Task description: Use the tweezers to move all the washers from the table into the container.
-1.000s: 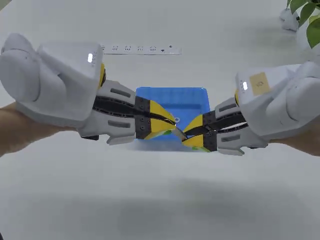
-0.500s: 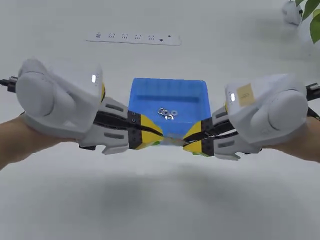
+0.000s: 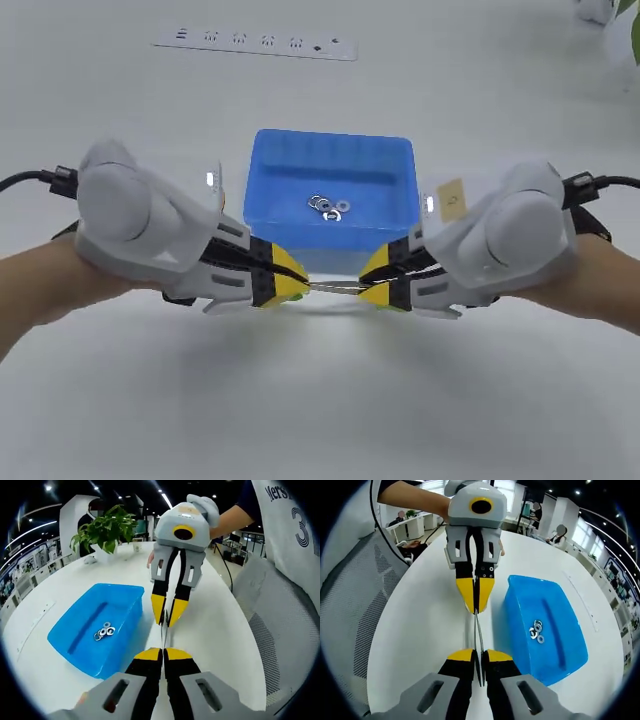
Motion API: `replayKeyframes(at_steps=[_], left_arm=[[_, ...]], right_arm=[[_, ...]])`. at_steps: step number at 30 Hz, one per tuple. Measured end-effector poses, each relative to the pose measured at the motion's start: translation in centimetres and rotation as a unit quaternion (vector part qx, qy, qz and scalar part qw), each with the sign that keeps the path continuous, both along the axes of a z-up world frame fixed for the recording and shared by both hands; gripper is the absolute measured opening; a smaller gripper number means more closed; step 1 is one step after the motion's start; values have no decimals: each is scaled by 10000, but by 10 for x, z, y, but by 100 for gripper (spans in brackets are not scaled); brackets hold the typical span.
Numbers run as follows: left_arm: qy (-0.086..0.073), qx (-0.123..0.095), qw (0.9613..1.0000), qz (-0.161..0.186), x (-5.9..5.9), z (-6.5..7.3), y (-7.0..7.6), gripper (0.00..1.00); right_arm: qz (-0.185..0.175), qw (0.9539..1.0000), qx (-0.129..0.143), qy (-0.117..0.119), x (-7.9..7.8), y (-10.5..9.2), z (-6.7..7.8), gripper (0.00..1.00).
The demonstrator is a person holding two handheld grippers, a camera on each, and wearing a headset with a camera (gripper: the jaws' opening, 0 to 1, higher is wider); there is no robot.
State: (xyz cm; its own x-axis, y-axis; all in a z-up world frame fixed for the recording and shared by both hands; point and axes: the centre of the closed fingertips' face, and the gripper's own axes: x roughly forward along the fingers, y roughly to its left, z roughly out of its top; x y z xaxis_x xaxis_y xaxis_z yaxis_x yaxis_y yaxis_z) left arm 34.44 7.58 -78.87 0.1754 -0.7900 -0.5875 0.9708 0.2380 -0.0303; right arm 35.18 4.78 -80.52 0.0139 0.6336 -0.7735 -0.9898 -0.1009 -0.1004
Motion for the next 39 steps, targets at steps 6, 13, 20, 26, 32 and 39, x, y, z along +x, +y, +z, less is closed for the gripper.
replayKeyframes(at_steps=[6,13,20,26,32,39], left_arm=[[168,206,9996,11,0,-15,1,6],[273,354,9990,31,-2,-22,2,6],[283,475,9982,224,4,-22,6,8],[368,607,9962,497,4,-20,16,15],[173,454,9946,917,-4,3,31,27],[12,-462,9866,1562,-23,56,35,72]], right_arm=[[-57,10000,-58,35,-2,0,-6,9],[-103,9998,-139,114,-5,-1,-10,9],[-226,9994,-122,250,-6,0,-12,11],[-300,9992,-217,152,-4,-3,-11,20],[-740,9970,234,43,-2,-13,16,24],[-2165,9577,1748,732,-12,-42,78,59]])
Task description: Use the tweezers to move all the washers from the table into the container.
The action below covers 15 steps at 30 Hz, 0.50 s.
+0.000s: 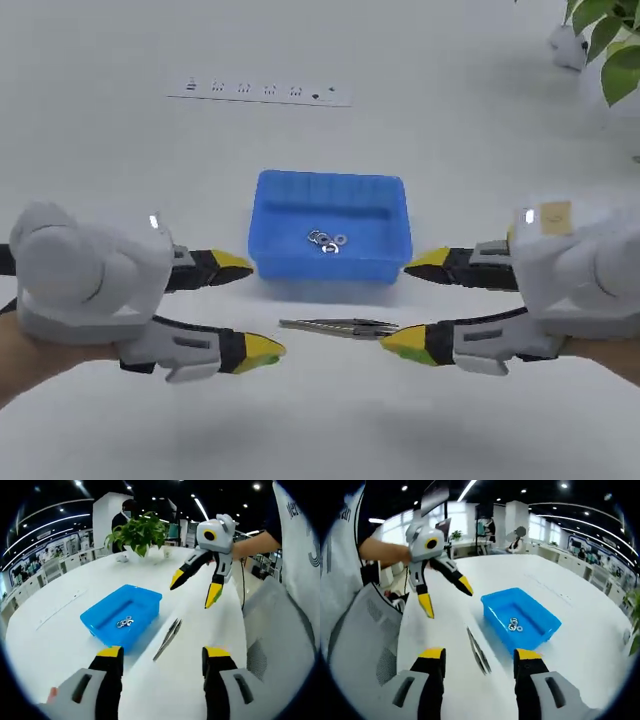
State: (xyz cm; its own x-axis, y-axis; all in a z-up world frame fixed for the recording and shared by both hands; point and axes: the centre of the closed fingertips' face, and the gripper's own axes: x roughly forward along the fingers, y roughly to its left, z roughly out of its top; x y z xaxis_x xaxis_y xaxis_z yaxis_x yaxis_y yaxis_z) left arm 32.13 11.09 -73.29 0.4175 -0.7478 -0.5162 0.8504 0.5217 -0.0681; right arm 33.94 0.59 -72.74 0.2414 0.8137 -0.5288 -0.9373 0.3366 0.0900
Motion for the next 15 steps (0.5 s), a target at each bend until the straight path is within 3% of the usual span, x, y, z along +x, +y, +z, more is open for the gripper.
replayKeyframes(at_steps=[2,4,5,7,9,11,13,15], left_arm=[[-74,-85,9999,98,-4,15,0,81],[-226,-305,9993,68,-8,32,-8,89],[-247,-311,9992,66,-9,35,-10,92],[-244,-212,9994,97,-11,35,-12,99],[-229,143,9995,182,-11,30,-8,99],[-231,101,9995,181,-14,36,-11,99],[-428,-98,9986,286,-11,51,-13,100],[-480,-206,9979,390,-10,60,-12,99]], right_arm=[[-204,9996,151,-86,-5,-11,11,69],[-172,9994,28,-291,-14,-20,15,78],[-175,9991,-84,-373,-16,-23,14,79],[-105,9974,-496,-516,-23,-31,9,85],[-54,9958,-635,-664,-28,-33,8,92],[-33,9959,-608,-668,-32,-33,11,95],[-100,9965,-535,-638,-34,-33,16,96],[-291,9972,-336,-609,-31,-32,24,98]])
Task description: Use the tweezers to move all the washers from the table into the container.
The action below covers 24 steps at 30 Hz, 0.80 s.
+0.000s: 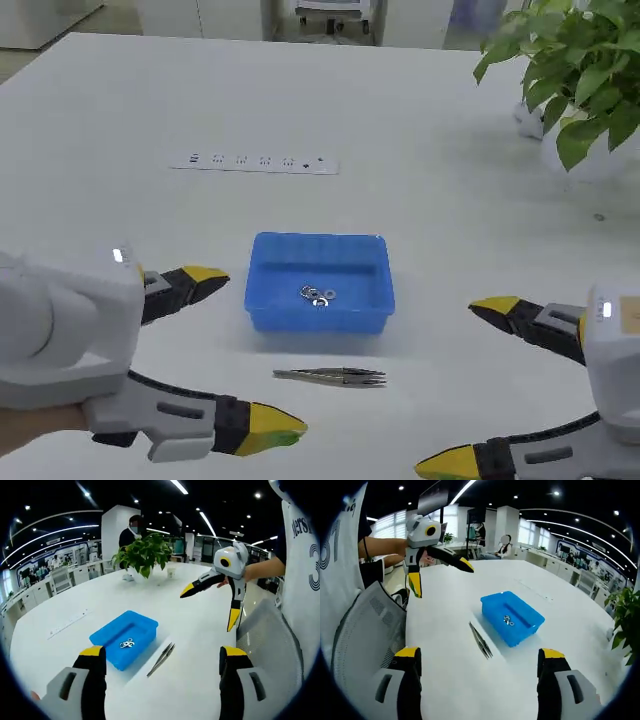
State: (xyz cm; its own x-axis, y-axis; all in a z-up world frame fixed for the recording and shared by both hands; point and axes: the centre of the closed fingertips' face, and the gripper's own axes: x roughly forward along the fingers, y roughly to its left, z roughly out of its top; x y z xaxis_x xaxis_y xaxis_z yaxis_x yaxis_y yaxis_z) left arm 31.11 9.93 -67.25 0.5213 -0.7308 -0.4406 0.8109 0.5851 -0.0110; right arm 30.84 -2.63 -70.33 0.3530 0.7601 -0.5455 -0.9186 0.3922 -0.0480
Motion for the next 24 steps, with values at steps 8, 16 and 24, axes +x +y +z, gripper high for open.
replayKeyframes(at_steps=[8,16,24], left_arm=[[-184,84,9997,103,-7,15,11,99],[-188,-192,9991,316,-11,25,20,99],[-142,41,9994,312,-20,21,17,99]], right_arm=[[75,9998,-140,-101,-4,3,3,100],[92,9997,-207,-64,-13,8,4,100],[152,9994,-279,-167,-21,7,8,100]])
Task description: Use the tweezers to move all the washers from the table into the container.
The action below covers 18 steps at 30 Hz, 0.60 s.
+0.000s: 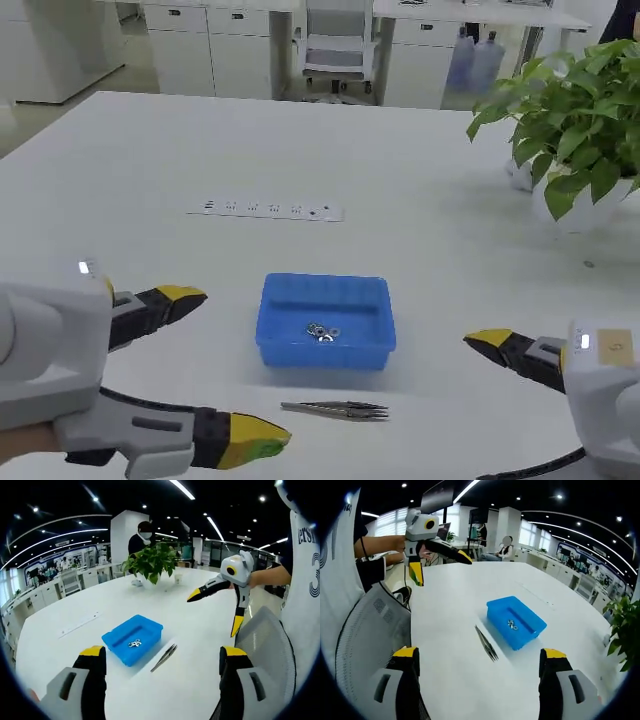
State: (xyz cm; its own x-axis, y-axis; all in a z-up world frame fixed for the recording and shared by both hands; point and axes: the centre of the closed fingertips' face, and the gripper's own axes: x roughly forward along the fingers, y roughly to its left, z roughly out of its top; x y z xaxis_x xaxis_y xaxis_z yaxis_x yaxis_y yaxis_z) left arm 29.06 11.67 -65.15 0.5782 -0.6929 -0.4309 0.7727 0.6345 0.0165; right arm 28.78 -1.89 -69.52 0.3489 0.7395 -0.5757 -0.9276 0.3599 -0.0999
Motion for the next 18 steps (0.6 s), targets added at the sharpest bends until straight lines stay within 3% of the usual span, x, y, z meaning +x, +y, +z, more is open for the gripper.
replayKeyframes(at_steps=[5,18], left_arm=[[46,3,10000,-86,-6,-1,-4,99],[21,0,10000,-57,-6,4,-3,99]], right_arm=[[-11,10000,-18,-1,-2,-2,1,100],[-109,9999,-3,71,-3,-5,2,100]])
